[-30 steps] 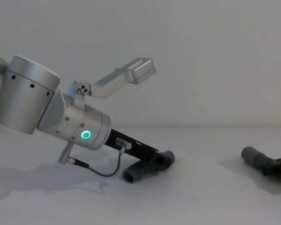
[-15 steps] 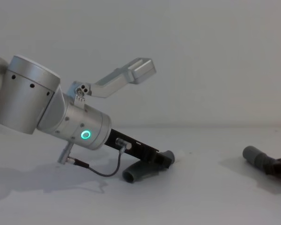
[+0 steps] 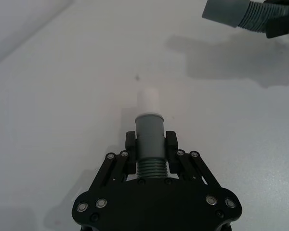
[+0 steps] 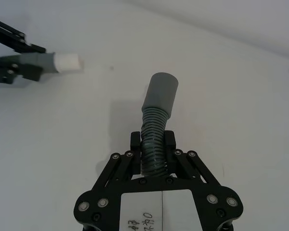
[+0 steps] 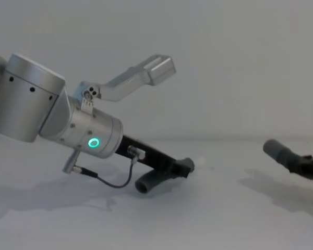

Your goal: Use both hands to pick up one end of the pipe from the table, align the ends, and insert them.

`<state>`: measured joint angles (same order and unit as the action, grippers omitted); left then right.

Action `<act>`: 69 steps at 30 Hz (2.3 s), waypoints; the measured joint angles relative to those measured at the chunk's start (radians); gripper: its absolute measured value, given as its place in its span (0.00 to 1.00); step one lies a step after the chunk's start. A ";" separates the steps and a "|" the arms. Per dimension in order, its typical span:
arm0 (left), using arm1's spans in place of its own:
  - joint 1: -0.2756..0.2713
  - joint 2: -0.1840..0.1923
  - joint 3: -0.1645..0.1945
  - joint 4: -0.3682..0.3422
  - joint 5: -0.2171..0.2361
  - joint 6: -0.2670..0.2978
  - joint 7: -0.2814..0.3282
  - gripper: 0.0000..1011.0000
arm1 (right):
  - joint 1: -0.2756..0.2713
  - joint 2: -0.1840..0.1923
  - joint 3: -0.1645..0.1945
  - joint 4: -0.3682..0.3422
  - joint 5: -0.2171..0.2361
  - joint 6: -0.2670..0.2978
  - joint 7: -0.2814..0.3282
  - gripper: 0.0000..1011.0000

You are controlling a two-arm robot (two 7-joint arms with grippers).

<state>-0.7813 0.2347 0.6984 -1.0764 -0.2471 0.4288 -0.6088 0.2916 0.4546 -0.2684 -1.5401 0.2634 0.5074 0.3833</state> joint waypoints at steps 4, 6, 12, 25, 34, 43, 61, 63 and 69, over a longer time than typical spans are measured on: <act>-0.002 0.013 0.004 -0.023 0.014 -0.020 0.000 0.34 | -0.005 0.012 0.004 -0.006 0.010 -0.053 0.028 0.27; -0.002 0.022 0.006 -0.036 0.021 -0.034 -0.003 0.34 | -0.007 0.019 0.005 -0.009 0.014 -0.074 0.042 0.27; -0.004 0.045 0.010 -0.069 0.034 -0.073 -0.025 0.34 | -0.009 0.048 0.008 -0.014 0.036 -0.148 0.109 0.27; -0.020 0.107 0.026 -0.117 0.039 -0.196 -0.129 0.34 | 0.009 0.130 -0.001 -0.003 0.093 -0.242 0.292 0.27; -0.039 0.133 0.037 -0.120 0.013 -0.259 -0.223 0.34 | 0.040 0.193 -0.021 0.021 0.131 -0.283 0.446 0.27; -0.064 0.146 0.052 -0.112 -0.025 -0.310 -0.333 0.34 | 0.088 0.255 -0.052 0.059 0.162 -0.318 0.613 0.27; -0.116 0.130 0.088 -0.062 -0.081 -0.364 -0.488 0.34 | 0.183 0.335 -0.116 0.125 0.199 -0.366 0.887 0.27; -0.120 0.128 0.091 -0.056 -0.086 -0.368 -0.503 0.34 | 0.191 0.343 -0.122 0.128 0.202 -0.367 0.908 0.27; -0.129 0.120 0.100 -0.044 -0.100 -0.377 -0.531 0.34 | 0.201 0.353 -0.130 0.132 0.207 -0.367 0.929 0.27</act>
<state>-0.9105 0.3546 0.7988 -1.1202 -0.3468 0.0516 -1.1402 0.4929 0.8073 -0.3986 -1.4079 0.4702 0.1400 1.3122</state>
